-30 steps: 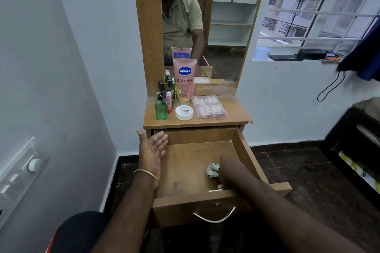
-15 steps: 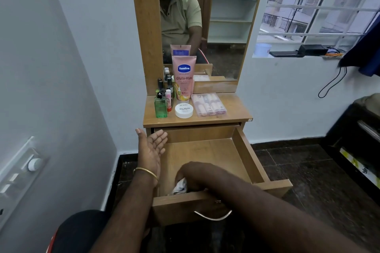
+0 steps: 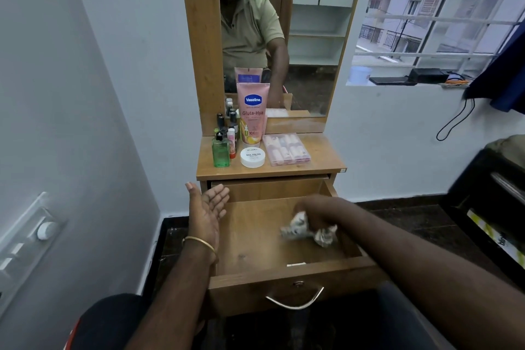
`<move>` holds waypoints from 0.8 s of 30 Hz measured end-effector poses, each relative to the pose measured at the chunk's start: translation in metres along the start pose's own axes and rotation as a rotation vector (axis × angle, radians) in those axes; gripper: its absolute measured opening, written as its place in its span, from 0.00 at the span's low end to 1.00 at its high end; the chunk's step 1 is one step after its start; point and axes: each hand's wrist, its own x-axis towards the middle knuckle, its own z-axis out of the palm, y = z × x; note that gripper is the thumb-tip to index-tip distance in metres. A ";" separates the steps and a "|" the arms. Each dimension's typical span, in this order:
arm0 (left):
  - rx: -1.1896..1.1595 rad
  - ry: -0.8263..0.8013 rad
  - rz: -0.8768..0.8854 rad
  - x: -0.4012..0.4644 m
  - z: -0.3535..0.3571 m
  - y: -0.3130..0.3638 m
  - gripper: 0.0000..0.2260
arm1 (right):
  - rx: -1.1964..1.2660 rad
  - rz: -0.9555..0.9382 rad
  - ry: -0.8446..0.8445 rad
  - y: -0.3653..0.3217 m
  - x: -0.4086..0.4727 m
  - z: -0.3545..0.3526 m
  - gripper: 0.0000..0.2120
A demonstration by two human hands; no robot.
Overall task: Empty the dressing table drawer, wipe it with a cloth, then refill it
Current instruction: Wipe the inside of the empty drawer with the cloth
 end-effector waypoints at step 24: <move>-0.033 -0.005 0.000 0.004 -0.001 -0.003 0.41 | -0.128 0.039 -0.308 -0.015 -0.008 0.031 0.18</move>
